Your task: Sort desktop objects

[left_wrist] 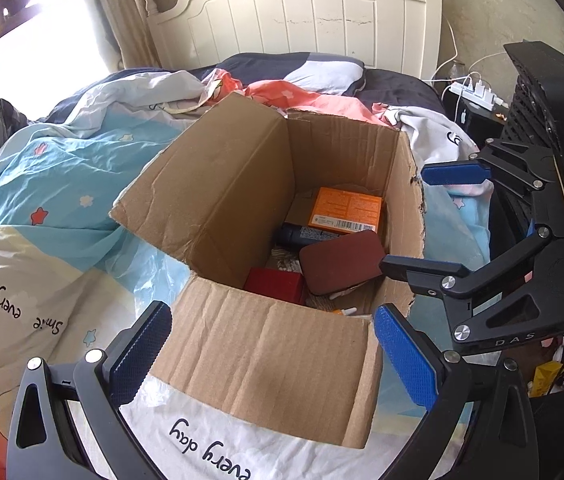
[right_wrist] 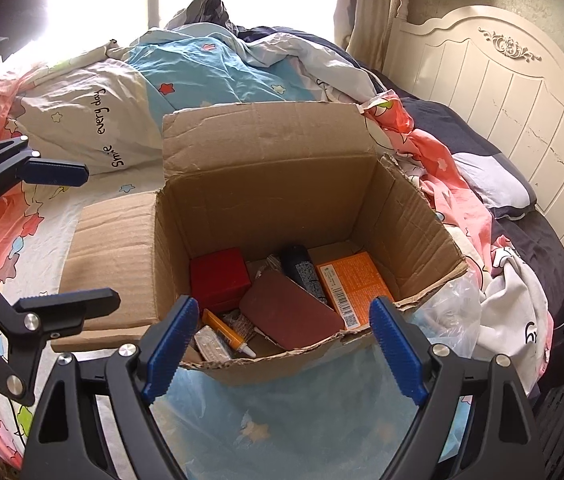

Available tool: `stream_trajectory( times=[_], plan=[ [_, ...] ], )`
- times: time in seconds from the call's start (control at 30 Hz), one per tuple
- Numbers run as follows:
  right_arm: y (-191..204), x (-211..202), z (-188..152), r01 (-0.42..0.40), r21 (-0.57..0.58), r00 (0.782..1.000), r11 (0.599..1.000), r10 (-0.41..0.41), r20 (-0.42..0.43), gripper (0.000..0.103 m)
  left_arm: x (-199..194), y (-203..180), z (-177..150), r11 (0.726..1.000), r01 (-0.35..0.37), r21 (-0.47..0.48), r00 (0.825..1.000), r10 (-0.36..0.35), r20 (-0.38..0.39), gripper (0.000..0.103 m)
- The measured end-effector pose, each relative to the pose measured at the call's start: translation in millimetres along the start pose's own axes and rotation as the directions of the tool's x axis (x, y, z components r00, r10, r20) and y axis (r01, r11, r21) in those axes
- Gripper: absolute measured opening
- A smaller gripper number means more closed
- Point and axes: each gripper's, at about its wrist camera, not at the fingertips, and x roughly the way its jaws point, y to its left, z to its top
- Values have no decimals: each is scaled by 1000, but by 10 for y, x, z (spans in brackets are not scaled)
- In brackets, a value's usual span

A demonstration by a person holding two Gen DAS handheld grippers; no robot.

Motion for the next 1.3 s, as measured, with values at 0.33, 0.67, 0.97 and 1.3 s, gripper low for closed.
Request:
stream_trajectory(
  times=[0.33, 0.67, 0.97, 1.3],
  plan=[
    [280, -137, 51, -4, -38, 1000, 999, 4, -17, 85, -262, 228, -203, 994, -31, -107, 1000, 30, -7, 103],
    [587, -290, 59, -21, -58, 999, 998, 20, -28, 85, -507, 366, -502, 976, -92, -199, 996, 87, -33, 103],
    [870, -413, 49, -39, -80, 998, 996, 36, -44, 85, -777, 542, -715, 944, -163, -286, 987, 158, -43, 103],
    [1328, -507, -11, -63, -132, 997, 989, 56, -57, 85, -1087, 681, -1044, 896, -273, -351, 962, 263, -78, 103]
  ],
)
